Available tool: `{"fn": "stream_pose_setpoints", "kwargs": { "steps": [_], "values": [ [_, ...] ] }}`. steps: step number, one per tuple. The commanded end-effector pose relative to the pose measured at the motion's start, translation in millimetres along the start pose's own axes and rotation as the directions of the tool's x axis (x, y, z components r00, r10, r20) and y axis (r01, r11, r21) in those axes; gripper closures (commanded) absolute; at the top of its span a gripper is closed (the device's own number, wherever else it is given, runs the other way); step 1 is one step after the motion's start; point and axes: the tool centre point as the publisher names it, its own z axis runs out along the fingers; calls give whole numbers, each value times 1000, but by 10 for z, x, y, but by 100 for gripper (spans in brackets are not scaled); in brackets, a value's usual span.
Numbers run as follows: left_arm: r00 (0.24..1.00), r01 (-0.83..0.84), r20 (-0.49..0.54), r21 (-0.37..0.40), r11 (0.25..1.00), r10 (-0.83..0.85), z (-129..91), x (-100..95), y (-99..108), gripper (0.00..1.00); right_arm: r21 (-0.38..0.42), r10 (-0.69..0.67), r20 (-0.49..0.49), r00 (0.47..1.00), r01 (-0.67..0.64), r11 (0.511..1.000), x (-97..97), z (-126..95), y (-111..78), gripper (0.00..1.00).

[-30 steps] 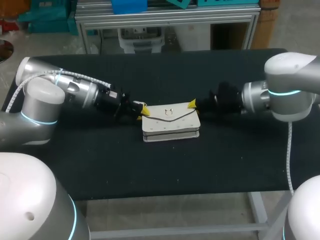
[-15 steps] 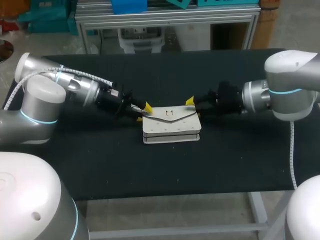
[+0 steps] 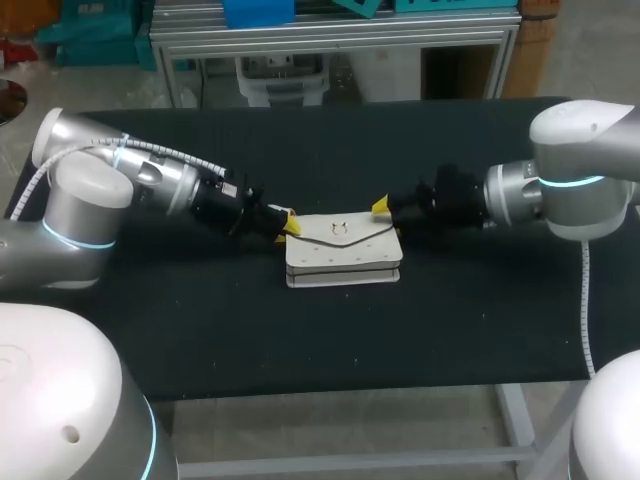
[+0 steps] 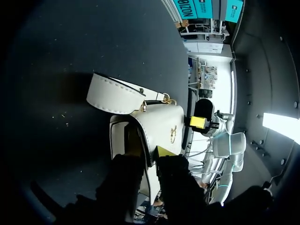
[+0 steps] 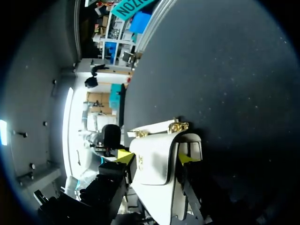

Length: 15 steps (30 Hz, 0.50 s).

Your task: Pick up the bag, open it, inspect its contents, close it, and place it on the opposite side

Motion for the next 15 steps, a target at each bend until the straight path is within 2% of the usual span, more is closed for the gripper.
{"fn": "stream_pose_setpoints", "kwargs": {
  "steps": [1,2,3,4,5,6,7,15],
  "values": [
    [1000,-4,17,0,1000,4,13,10,6,85,15,0,-2,1000,0,1000,13,12,8,100],
    [1000,-4,17,2,1000,4,-2,15,13,52,24,2,0,1000,-2,1000,13,10,9,100],
    [1000,-6,20,8,1000,6,-18,19,19,12,38,8,7,1000,-9,999,7,12,12,100],
    [1000,-7,22,12,1000,7,-39,23,25,0,34,7,5,1000,-8,999,5,15,11,100],
    [1000,-8,23,16,1000,7,-62,28,30,0,37,9,16,1000,-9,999,2,13,10,66],
    [1000,-8,27,24,1000,8,-87,30,36,0,41,8,20,1000,-9,999,-1,10,7,6],
    [1000,-8,29,28,1000,7,-110,33,41,0,38,9,18,1000,-10,999,0,-8,2,0],
    [999,-14,52,63,998,11,-336,31,127,0,40,29,47,998,-31,999,10,-130,-73,0]
  ]
}}
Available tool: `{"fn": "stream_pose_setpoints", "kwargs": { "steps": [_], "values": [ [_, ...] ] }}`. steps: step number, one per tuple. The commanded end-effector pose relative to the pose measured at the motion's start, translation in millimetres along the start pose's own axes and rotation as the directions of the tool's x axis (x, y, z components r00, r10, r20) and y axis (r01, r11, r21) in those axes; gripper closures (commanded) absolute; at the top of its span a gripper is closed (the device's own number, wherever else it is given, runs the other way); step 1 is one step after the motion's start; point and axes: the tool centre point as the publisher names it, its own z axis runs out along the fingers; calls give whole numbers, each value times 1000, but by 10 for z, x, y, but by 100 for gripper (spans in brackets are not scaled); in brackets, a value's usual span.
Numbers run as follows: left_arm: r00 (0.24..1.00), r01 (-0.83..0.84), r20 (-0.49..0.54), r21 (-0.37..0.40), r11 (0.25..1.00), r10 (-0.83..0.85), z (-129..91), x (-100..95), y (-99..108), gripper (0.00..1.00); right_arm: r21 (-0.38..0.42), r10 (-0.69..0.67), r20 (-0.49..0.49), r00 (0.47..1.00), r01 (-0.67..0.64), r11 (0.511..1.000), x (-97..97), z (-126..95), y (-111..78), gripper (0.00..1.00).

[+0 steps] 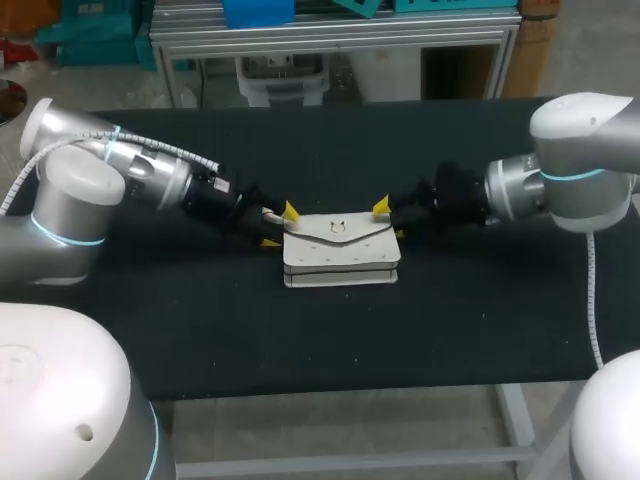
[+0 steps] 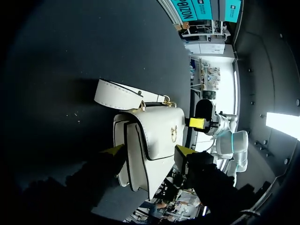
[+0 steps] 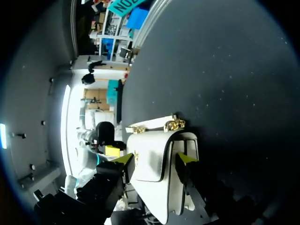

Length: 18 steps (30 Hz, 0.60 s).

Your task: Pick up the bag, open it, inspect its contents, close it, and place it on the opposite side

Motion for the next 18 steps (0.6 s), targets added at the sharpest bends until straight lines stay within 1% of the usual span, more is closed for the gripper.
{"fn": "stream_pose_setpoints", "kwargs": {
  "steps": [1,8,15,18],
  "values": [
    [1000,3,17,38,999,-4,-166,8,130,0,-13,9,17,1000,-9,1000,33,-88,-69,0],
    [999,28,42,85,996,-31,-346,-76,144,0,-8,-3,33,999,4,1000,120,-96,-269,0],
    [996,49,71,105,993,-56,-415,-139,110,0,-24,-27,75,997,29,999,190,-151,-442,0],
    [995,55,78,110,992,-64,-428,-154,100,0,-34,-32,108,994,36,999,213,-180,-494,0]
  ]
}}
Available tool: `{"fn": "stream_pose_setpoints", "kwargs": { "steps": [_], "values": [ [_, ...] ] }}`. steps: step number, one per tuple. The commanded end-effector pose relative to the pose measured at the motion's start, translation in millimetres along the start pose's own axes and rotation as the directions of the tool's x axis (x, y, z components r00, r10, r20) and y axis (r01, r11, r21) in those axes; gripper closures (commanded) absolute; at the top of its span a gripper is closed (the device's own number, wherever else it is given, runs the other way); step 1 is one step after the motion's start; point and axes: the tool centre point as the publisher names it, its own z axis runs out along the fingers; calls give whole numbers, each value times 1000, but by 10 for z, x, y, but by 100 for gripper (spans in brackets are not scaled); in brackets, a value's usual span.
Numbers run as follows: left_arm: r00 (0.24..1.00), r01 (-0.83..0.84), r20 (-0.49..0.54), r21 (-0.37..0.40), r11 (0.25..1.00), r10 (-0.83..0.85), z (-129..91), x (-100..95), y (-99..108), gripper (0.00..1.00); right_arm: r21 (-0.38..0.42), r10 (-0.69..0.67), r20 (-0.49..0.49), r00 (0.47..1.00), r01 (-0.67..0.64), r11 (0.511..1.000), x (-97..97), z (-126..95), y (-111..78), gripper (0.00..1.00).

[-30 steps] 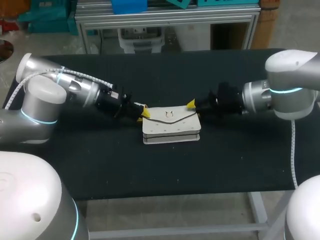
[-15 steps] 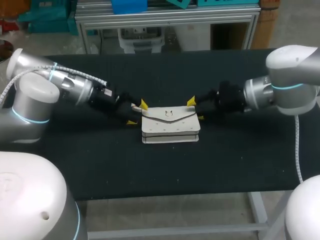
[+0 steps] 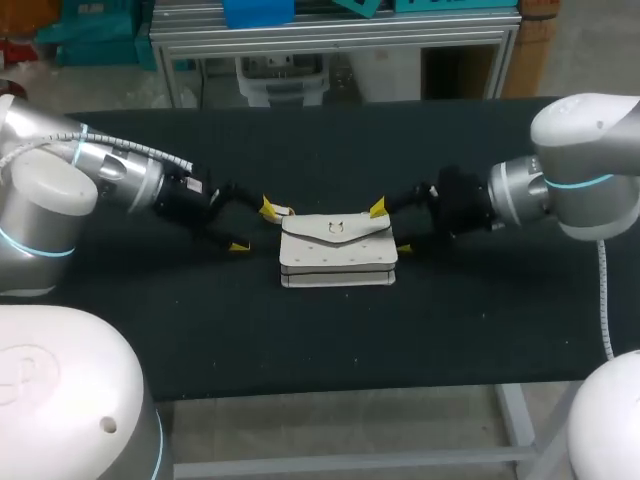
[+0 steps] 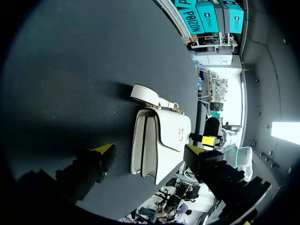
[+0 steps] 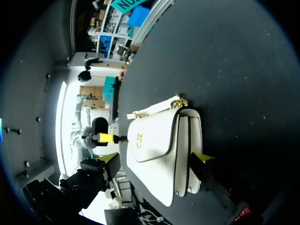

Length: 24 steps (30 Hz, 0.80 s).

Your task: Pick up the bag, open it, inspect its contents, close it, and place it on the opposite side

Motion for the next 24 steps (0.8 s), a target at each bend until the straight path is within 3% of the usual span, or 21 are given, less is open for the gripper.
{"fn": "stream_pose_setpoints", "kwargs": {
  "steps": [1,6,8,9,11,14,20,23,24],
  "values": [
    [1000,6,6,10,1000,-6,-12,-4,20,0,-34,0,55,998,2,999,83,-88,-135,0],
    [1000,15,11,15,1000,-15,-11,-21,7,0,-45,8,68,998,-5,999,45,-88,-168,0],
    [1000,19,14,17,1000,-19,-14,-30,-2,0,-46,3,70,998,0,999,26,-73,-189,21],
    [1000,21,15,18,1000,-21,-18,-34,-8,0,-45,3,70,998,0,999,13,-63,-197,23],
    [1000,23,17,20,1000,-23,-27,-43,-18,0,-43,7,68,998,-4,999,-26,-40,-200,39],
    [999,25,20,23,999,-26,-37,-52,-27,0,-37,24,54,998,-22,999,-111,5,-178,51],
    [999,34,27,26,999,-34,-51,-89,-48,0,-25,38,42,998,-37,999,-172,84,-102,58],
    [999,36,28,28,999,-37,-66,-103,-52,0,-23,39,42,998,-38,999,-186,98,-63,100],
    [999,35,30,28,999,-36,-73,-106,-55,0,-21,39,43,998,-38,999,-192,101,-49,100]
  ]
}}
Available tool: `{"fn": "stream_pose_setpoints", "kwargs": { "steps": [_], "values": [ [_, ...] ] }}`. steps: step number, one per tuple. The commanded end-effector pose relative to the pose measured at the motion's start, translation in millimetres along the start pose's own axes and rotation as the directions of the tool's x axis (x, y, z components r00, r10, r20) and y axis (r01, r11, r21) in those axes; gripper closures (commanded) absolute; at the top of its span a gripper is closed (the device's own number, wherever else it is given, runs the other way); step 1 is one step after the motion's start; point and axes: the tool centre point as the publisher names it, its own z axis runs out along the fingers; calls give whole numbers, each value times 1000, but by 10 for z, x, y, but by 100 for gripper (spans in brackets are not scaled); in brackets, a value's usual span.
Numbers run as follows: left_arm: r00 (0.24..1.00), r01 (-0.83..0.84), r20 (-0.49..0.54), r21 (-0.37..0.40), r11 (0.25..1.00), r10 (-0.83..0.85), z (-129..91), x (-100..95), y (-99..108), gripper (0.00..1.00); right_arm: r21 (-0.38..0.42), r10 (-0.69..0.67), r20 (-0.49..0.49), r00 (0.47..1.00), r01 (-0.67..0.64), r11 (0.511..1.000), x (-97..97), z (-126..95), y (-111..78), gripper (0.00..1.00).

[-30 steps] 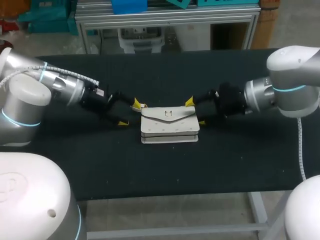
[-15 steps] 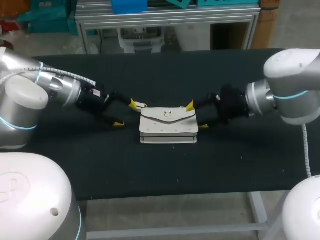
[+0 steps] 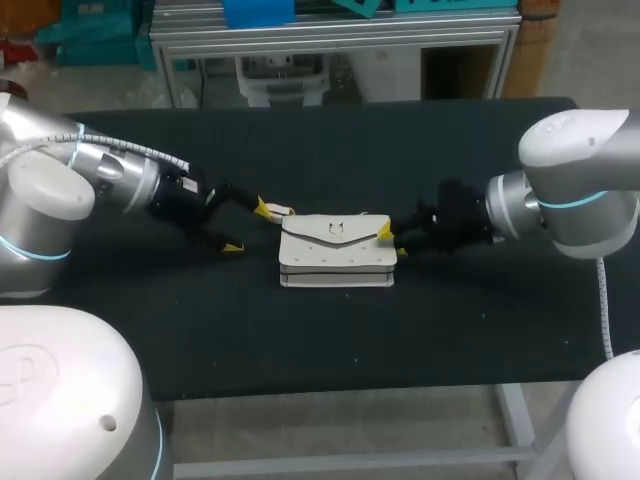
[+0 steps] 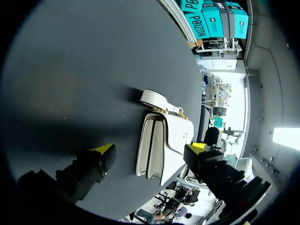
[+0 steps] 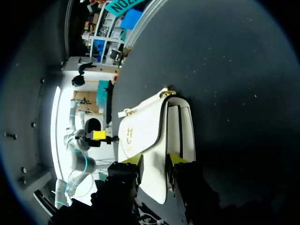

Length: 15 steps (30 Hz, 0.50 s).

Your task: Pick up the bag, open it, inspect its contents, close it, and place it on the opposite side

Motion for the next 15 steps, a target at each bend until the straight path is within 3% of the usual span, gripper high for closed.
{"fn": "stream_pose_setpoints", "kwargs": {
  "steps": [1,6,15],
  "values": [
    [1000,-1,1,1,1000,1,-22,-18,-8,0,18,-2,-7,1000,2,1000,-51,51,99,100],
    [999,-43,22,-21,999,43,-68,-11,-57,0,8,-37,-3,999,37,999,-94,-7,232,100],
    [989,-130,66,-68,989,134,-196,-4,-238,0,-46,-85,41,996,87,995,-228,-300,549,100]
  ]
}}
